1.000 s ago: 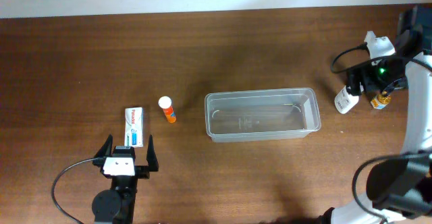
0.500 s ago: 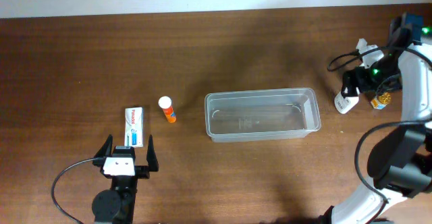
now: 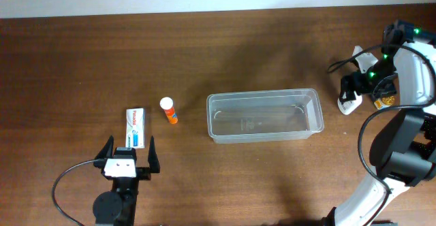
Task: Pack container
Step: 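Move right gripper to the white pump bottle and grasp it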
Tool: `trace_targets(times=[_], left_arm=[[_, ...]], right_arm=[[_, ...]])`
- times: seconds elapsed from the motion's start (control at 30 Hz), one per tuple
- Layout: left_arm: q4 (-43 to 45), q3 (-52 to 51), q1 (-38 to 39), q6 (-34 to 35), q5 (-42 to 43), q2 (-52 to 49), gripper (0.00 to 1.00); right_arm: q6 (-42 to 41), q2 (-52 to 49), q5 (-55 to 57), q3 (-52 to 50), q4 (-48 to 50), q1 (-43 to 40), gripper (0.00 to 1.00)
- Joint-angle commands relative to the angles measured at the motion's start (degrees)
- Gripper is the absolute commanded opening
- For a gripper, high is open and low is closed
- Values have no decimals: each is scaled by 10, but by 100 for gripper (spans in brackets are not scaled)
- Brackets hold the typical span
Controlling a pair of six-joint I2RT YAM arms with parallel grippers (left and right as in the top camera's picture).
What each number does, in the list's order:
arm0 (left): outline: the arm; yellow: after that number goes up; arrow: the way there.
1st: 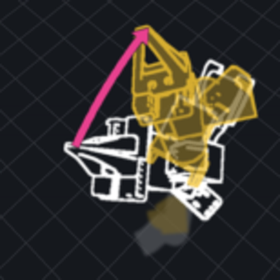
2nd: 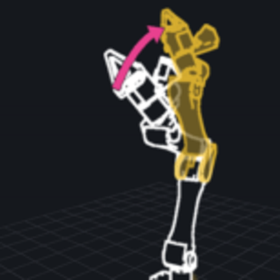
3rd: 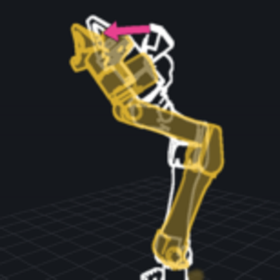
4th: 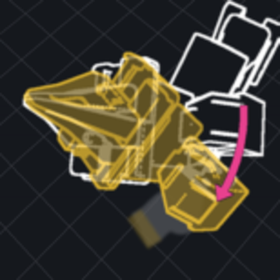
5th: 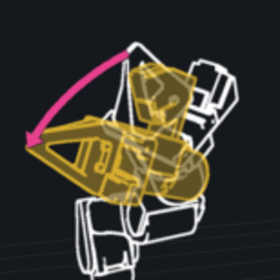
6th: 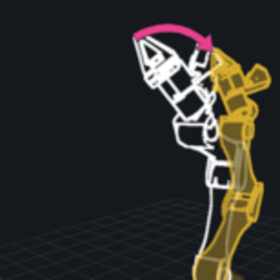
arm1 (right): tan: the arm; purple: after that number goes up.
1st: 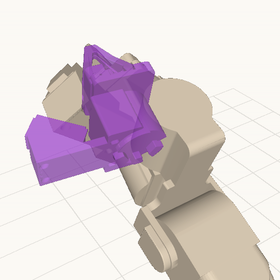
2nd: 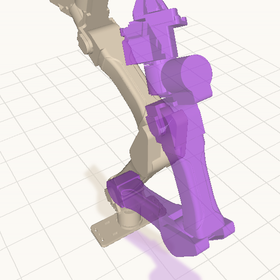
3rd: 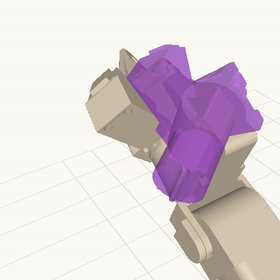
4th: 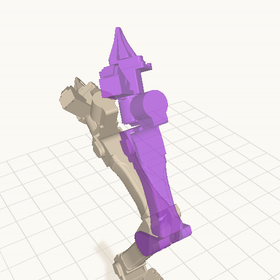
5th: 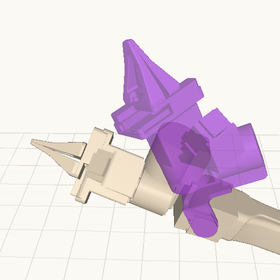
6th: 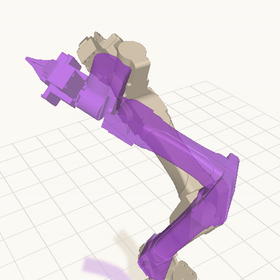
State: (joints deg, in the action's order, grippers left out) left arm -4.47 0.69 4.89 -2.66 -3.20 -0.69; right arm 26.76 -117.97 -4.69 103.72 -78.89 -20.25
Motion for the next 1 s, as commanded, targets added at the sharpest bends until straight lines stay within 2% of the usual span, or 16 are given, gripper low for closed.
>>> trace_targets(times=[0.0,0.33,0.77,0.97], left_arm=[[-1,-2,-3,-9,4,4,99],[-1,-2,-3,-9,4,4,99],[-1,-2,-3,-9,4,4,99],[-1,-2,-3,-9,4,4,99]], right_arm=[[-7,-18,-12,7,7,1,84],[-6,-22,-13,5,36,5,82],[-6,-23,-14,5,57,5,71],[-6,-23,-13,5,61,5,56]])
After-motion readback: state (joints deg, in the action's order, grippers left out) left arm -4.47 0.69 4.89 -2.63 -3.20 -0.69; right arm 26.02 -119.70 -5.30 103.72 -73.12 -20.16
